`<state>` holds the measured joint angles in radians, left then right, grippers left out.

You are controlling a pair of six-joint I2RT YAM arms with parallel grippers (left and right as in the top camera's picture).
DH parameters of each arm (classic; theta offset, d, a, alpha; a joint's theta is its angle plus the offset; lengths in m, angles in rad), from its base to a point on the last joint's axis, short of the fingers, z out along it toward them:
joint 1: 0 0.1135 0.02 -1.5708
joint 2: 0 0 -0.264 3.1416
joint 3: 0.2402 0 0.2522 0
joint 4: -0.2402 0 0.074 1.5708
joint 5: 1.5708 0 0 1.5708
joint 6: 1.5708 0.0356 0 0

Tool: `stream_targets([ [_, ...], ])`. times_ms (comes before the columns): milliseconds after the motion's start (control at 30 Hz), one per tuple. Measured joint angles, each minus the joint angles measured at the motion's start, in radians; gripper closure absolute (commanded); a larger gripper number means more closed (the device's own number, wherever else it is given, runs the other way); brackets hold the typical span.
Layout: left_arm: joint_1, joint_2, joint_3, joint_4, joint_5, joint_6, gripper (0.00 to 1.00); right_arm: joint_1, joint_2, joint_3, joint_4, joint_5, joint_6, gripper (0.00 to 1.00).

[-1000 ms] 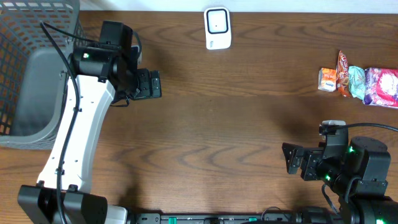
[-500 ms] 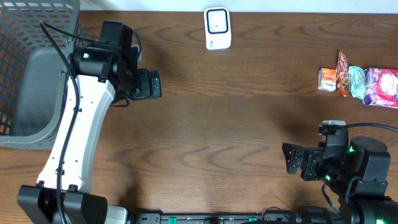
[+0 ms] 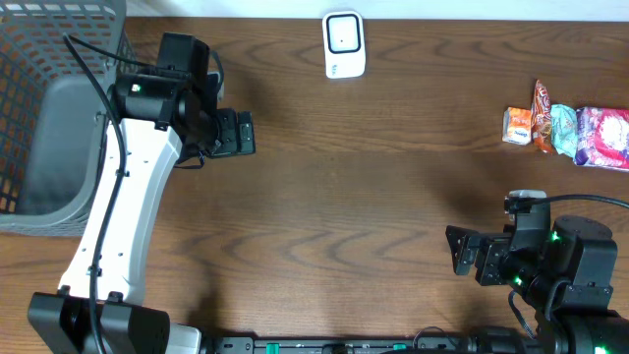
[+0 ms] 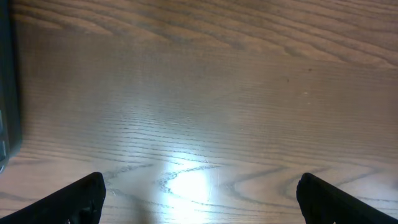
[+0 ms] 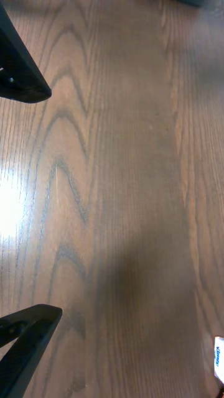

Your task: Scan the item barcode

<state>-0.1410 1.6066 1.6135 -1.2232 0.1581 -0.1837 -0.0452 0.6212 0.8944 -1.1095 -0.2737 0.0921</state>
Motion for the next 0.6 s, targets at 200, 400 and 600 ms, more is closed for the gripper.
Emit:
stream_targets([
  [200,0.000,0.000,0.000,0.000,0.000,0.000,0.02,0.000,-0.028,0.000,0.000,0.000,0.000,0.01],
  [400,0.000,0.000,0.000,0.000,0.000,0.000,0.02,0.000,-0.098,-0.001,-0.008,0.000,0.000,0.01],
  [600,0.000,0.000,0.000,0.000,0.000,0.000,0.02,0.000,-0.155,-0.001,0.014,0.000,0.000,0.01],
])
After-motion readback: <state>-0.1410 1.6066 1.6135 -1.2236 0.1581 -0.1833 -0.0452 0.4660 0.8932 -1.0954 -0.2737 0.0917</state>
